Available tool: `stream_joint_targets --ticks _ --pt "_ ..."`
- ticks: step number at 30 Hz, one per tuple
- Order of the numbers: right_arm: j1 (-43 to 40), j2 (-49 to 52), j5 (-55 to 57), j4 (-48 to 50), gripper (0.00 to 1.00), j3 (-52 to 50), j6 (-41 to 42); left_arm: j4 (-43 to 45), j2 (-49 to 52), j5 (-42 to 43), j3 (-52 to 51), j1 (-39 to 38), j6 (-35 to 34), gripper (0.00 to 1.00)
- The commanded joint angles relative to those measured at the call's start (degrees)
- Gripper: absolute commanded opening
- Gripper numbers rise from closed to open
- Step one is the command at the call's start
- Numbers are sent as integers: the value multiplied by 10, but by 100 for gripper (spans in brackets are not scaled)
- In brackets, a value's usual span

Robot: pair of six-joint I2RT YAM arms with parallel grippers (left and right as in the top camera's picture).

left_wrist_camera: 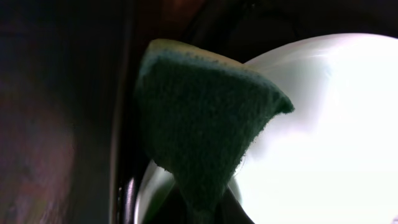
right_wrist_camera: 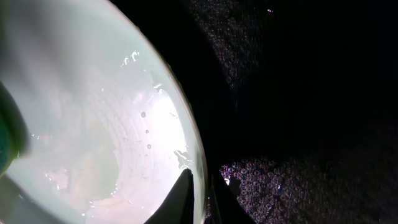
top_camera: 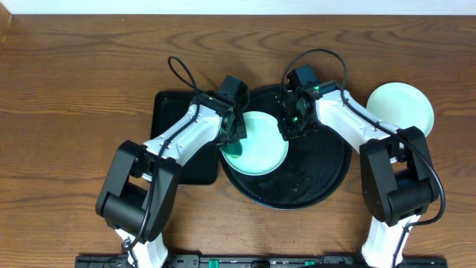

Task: Clean dirty plates on tray and stack at the side
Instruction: 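Wipe the plate's left side with the sponge in the left gripper, then carry the sponge left and lower it into the black rectangular tray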

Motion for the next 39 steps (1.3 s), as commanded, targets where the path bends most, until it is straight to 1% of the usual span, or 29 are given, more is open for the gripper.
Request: stream_joint_targets --ticks 1,8,12,15,19,23,26,30,35,36,39 --pt "1 8 -7 1 8 0 -10 5 27 31 -7 -9 9 8" --pt "1 8 -7 1 8 0 -10 43 28 85 -7 -42 7 8" --pt "1 8 -7 1 8 0 -10 76 28 93 -7 -67 -21 8" --pt "1 8 -7 1 8 0 -10 95 28 97 -7 -80 -21 8" --pt "1 8 -7 1 8 0 -10 91 18 104 -4 -77 -18 8" --pt "1 8 -7 1 8 0 -10 75 -26 105 -2 -60 -15 8" --pt "1 8 -7 1 8 0 -10 66 -77 101 -2 -44 -5 8" --pt "2 8 -7 1 9 0 -10 37 -145 50 -2 -18 -5 8" --pt "2 8 -7 1 9 0 -10 -25 -194 -16 -2 28 1 8" --pt "2 8 -7 1 9 0 -10 -38 -197 -21 -2 38 13 7" --pt "2 8 -7 1 9 0 -10 -76 -198 -20 -3 70 81 8"
